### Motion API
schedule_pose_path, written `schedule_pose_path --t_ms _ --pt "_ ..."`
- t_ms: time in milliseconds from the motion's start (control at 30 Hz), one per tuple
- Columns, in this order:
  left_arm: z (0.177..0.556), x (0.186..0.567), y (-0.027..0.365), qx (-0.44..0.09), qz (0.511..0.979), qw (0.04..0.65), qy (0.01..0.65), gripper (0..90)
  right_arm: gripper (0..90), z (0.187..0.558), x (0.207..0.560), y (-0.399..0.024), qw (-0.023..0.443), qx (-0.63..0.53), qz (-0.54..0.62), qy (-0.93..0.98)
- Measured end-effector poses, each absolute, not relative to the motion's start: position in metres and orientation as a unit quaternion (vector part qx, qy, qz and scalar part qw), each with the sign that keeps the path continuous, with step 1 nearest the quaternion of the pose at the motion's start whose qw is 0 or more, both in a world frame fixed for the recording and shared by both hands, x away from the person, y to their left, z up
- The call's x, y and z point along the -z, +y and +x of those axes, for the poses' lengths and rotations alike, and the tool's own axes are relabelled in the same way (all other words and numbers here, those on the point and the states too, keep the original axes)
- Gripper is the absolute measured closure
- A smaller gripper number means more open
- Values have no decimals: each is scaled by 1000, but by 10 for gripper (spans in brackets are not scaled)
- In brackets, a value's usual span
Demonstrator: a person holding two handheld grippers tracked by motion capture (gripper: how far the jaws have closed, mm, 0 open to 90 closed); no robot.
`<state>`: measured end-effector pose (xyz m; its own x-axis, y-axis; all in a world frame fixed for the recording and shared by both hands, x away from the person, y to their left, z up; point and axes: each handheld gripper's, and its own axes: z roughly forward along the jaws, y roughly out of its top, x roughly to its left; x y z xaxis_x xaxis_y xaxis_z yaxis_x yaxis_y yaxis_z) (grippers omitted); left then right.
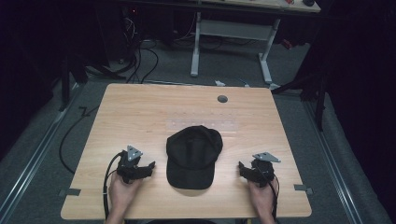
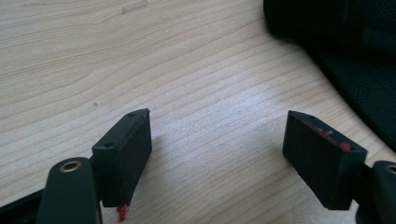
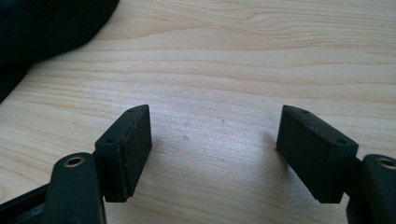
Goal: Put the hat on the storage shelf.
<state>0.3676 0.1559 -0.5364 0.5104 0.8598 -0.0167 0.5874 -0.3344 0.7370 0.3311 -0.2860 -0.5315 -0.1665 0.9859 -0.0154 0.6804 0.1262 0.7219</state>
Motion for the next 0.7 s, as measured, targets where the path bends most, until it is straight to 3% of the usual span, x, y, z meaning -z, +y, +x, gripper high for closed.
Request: schedule_pose_path --t_ms 200,700 --pt "367 536 156 -193 794 353 456 238 326 330 531 -285 259 -299 585 708" --pt "367 536 156 -192 794 354 456 240 375 329 530 -284 258 -300 582 710"
